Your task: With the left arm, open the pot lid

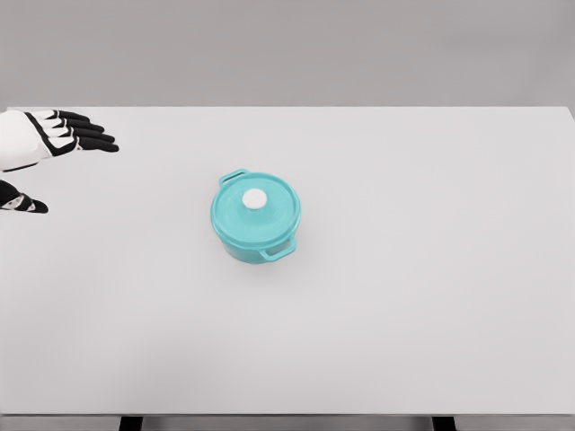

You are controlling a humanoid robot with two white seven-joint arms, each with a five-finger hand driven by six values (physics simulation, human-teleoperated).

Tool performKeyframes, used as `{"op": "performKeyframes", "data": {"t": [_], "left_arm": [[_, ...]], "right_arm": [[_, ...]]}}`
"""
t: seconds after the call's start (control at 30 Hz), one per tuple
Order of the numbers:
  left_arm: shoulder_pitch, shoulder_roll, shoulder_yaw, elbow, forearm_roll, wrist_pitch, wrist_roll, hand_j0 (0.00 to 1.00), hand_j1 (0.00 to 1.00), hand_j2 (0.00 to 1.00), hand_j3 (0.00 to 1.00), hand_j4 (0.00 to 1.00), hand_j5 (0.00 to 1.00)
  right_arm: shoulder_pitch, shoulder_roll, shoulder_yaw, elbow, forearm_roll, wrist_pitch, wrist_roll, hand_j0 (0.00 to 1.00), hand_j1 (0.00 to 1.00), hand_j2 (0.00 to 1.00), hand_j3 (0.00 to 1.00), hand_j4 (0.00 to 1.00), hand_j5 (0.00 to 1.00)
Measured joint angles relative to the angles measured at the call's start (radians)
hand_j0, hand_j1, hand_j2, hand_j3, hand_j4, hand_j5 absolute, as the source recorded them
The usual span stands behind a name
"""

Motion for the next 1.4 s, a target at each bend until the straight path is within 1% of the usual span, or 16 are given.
{"op": "performKeyframes", "data": {"t": [0.13,0.23,0.27,0.33,0.37,0.47,0.53,0.6,0.63,0.7,0.77,0.87,0.97,1.27,1.3,1.4], "left_arm": [[-0.003,-0.003,0.0,-0.001,-0.002,0.0,0.0,1.0,1.0,1.0,1.0,1.0,1.0],[-0.006,-0.025,0.0,0.002,-0.018,0.0,0.0,1.0,1.0,1.0,1.0,1.0,1.0],[-0.026,-0.049,0.0,0.005,-0.055,0.001,0.0,1.0,1.0,1.0,1.0,1.0,1.0],[-0.081,-0.131,-0.001,0.009,-0.169,0.001,0.0,1.0,1.0,1.0,1.0,1.0,1.0],[-0.123,-0.176,-0.003,0.011,-0.229,-0.002,-0.001,1.0,1.0,1.0,1.0,1.0,1.0],[-0.198,-0.259,-0.029,0.021,-0.333,0.001,0.0,1.0,1.0,1.0,1.0,1.0,1.0],[-0.291,-0.305,-0.084,0.031,-0.368,0.002,0.0,1.0,1.0,1.0,1.0,1.0,1.0],[-0.345,-0.354,-0.174,0.066,-0.387,0.002,0.0,1.0,1.0,1.0,1.0,1.0,1.0],[-0.356,-0.374,-0.216,0.083,-0.393,0.001,0.0,1.0,1.0,1.0,1.0,1.0,1.0],[-0.376,-0.402,-0.269,0.105,-0.402,0.0,0.0,1.0,1.0,1.0,1.0,1.0,1.0],[-0.38,-0.438,-0.298,0.118,-0.424,0.0,0.0,1.0,1.0,1.0,1.0,1.0,1.0],[-0.376,-0.508,-0.322,0.126,-0.506,0.0,0.0,1.0,1.0,1.0,1.0,1.0,1.0],[-0.379,-0.547,-0.37,0.127,-0.556,0.0,0.0,1.0,1.0,1.0,1.0,1.0,1.0],[-0.382,-0.577,-0.442,0.125,-0.588,0.0,0.0,1.0,1.0,1.0,1.0,1.0,1.0],[-0.396,-0.58,-0.453,0.125,-0.588,0.0,0.0,1.0,1.0,1.0,1.0,1.0,1.0],[-0.4,-0.587,-0.483,0.124,-0.589,0.0,0.0,1.0,1.0,1.0,1.0,1.0,1.0]], "right_arm": [[0.0,0.0,0.0,0.004,0.0,0.0,-0.004,1.0,1.0,1.0,1.0,1.0,1.0],[0.0,0.0,-0.002,0.005,0.0,0.0,-0.002,1.0,1.0,1.0,1.0,1.0,1.0],[0.0,0.0,-0.002,0.005,0.0,0.0,-0.002,1.0,1.0,1.0,1.0,1.0,1.0],[0.0,0.0,-0.002,0.005,0.0,0.0,-0.001,1.0,1.0,1.0,1.0,1.0,1.0],[0.0,0.0,-0.002,0.005,0.0,0.0,-0.001,1.0,1.0,1.0,1.0,1.0,1.0],[0.0,0.0,-0.003,0.005,0.0,0.0,-0.001,1.0,1.0,1.0,1.0,1.0,1.0],[0.0,0.0,-0.003,0.005,0.0,0.0,-0.001,1.0,1.0,1.0,1.0,1.0,1.0],[0.0,0.0,-0.003,0.005,0.0,0.0,-0.001,1.0,1.0,1.0,1.0,1.0,1.0],[0.0,0.0,-0.003,0.005,0.0,0.0,-0.001,1.0,1.0,1.0,1.0,1.0,1.0],[0.0,0.0,-0.003,0.005,0.0,0.0,-0.001,1.0,1.0,1.0,1.0,1.0,1.0],[0.0,0.0,-0.003,0.005,0.0,0.0,-0.001,1.0,1.0,1.0,1.0,1.0,1.0],[0.0,0.0,-0.003,0.005,0.0,0.0,-0.001,1.0,1.0,1.0,1.0,1.0,1.0],[0.0,0.0,-0.003,0.006,0.0,0.0,-0.001,1.0,1.0,1.0,1.0,1.0,1.0],[0.0,0.0,-0.003,0.005,0.0,0.0,-0.001,1.0,1.0,1.0,1.0,1.0,1.0],[0.0,0.0,-0.003,0.005,0.0,0.0,-0.001,1.0,1.0,1.0,1.0,1.0,1.0],[0.0,0.0,-0.003,0.005,0.0,0.0,-0.001,1.0,1.0,1.0,1.0,1.0,1.0]]}}
